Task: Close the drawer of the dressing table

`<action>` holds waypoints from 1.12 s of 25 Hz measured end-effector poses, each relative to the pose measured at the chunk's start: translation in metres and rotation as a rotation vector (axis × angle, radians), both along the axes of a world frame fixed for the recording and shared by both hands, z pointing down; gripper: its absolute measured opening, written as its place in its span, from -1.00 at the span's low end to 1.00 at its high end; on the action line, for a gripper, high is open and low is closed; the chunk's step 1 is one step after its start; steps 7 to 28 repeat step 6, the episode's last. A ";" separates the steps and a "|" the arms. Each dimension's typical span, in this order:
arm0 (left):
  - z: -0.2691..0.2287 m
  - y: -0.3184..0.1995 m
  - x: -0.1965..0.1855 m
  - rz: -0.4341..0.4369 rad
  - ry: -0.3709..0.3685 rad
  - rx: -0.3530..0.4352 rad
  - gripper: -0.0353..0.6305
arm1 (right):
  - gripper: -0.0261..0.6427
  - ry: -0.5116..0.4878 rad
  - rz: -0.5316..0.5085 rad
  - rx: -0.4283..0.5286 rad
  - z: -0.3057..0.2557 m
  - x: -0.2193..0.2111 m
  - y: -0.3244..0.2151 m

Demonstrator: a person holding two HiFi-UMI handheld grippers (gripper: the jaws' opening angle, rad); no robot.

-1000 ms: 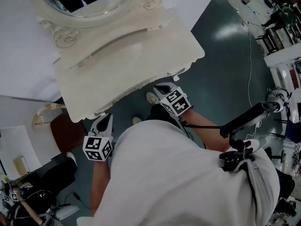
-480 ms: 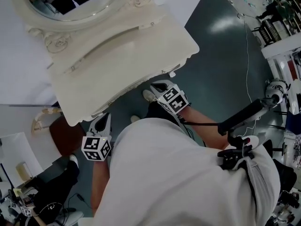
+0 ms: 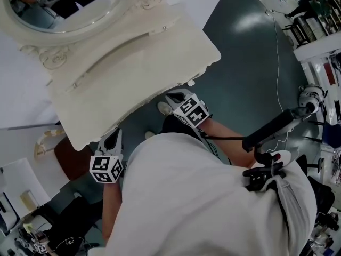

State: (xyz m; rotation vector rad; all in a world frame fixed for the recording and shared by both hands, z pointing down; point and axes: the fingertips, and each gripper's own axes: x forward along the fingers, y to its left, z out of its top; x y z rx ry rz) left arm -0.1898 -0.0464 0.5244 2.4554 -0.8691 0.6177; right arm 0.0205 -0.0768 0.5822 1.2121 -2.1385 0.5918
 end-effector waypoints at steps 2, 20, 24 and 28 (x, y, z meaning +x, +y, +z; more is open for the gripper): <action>0.002 -0.013 0.010 0.000 -0.002 -0.005 -0.88 | -0.92 -0.001 -0.002 -0.002 0.002 0.009 -0.013; 0.001 -0.036 0.028 -0.003 -0.007 -0.010 -0.88 | -0.92 -0.002 -0.007 -0.007 0.004 0.026 -0.038; 0.001 -0.036 0.028 -0.003 -0.007 -0.010 -0.88 | -0.92 -0.002 -0.007 -0.007 0.004 0.026 -0.038; 0.001 -0.036 0.028 -0.003 -0.007 -0.010 -0.88 | -0.92 -0.002 -0.007 -0.007 0.004 0.026 -0.038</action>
